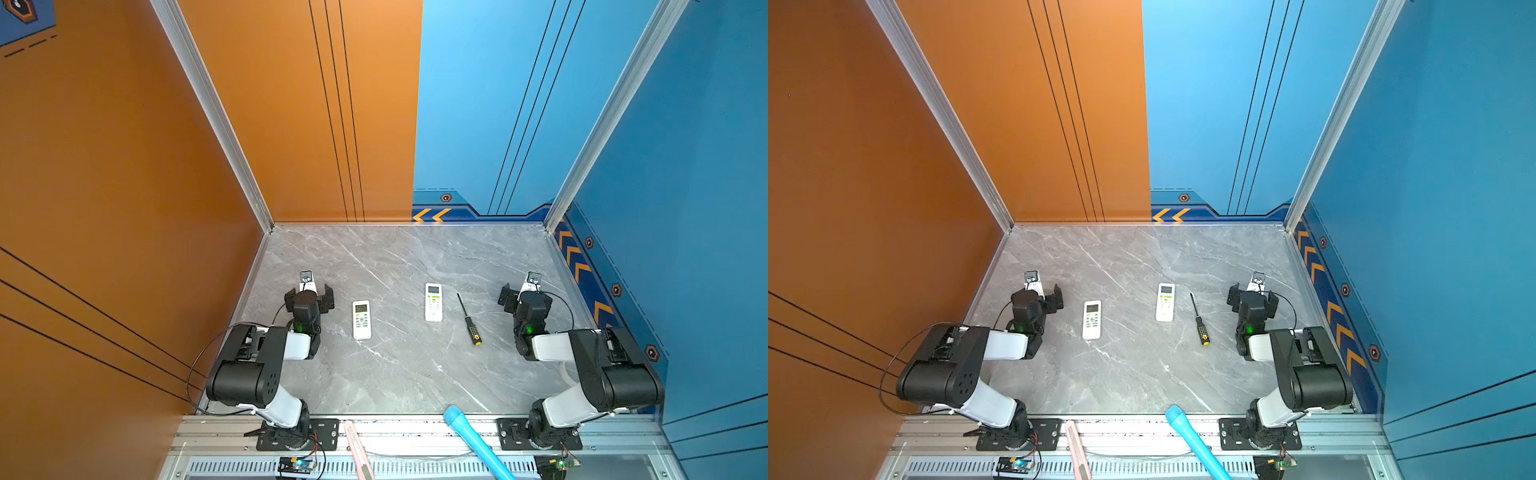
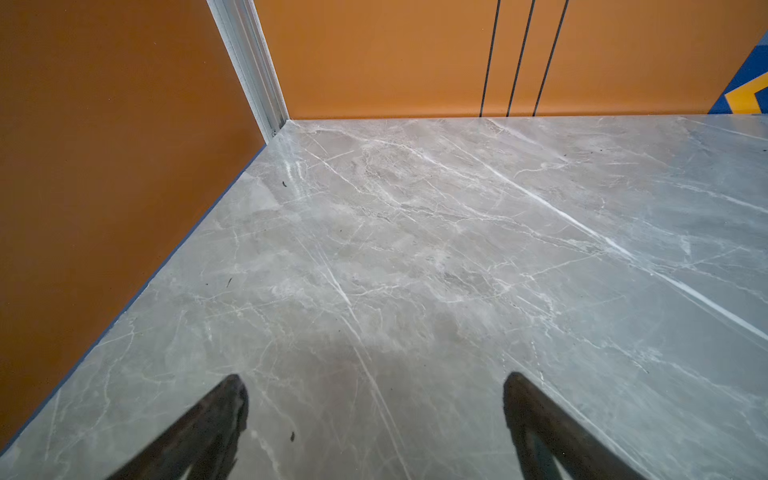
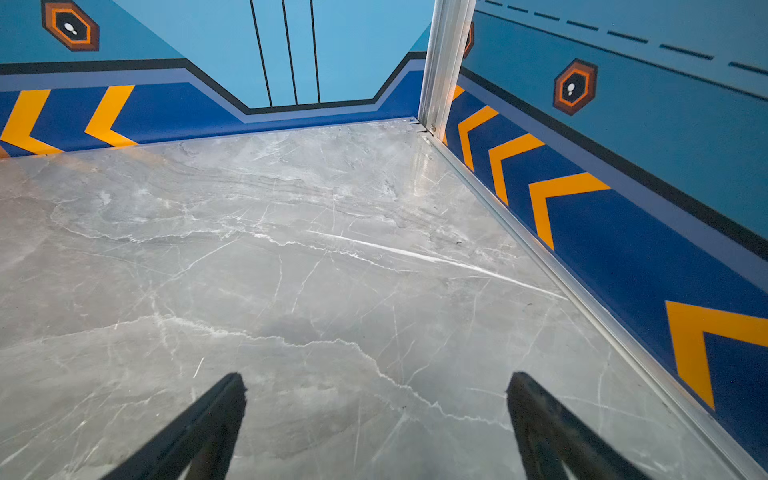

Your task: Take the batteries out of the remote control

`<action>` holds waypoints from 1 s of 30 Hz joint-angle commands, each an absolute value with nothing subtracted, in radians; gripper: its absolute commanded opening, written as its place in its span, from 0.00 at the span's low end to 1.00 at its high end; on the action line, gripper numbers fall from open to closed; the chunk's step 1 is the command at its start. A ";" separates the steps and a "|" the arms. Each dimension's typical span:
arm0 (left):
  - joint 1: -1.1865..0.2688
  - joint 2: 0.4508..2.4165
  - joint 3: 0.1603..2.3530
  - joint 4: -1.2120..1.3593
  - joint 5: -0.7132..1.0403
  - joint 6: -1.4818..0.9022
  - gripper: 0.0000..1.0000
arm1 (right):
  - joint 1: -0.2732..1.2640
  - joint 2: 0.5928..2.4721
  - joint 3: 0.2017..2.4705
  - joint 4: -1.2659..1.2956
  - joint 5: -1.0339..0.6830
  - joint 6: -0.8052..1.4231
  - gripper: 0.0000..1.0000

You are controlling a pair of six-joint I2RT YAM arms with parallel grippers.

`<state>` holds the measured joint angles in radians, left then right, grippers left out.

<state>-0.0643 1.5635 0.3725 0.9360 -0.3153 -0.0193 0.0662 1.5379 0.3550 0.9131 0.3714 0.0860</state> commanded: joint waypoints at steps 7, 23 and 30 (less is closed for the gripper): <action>-0.063 1.562 0.361 0.956 -0.337 -0.024 0.98 | 0.069 1.531 0.356 0.914 0.380 0.100 1.00; -0.061 1.562 0.361 0.956 -0.336 -0.025 0.98 | 0.061 1.528 0.358 0.910 0.362 0.104 1.00; -0.061 1.563 0.363 0.956 -0.334 -0.025 0.98 | 0.061 1.528 0.357 0.911 0.362 0.104 1.00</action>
<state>-0.0643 1.5635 0.3725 0.9360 -0.3153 -0.0196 0.0654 1.5379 0.3550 0.9131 0.3706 0.0860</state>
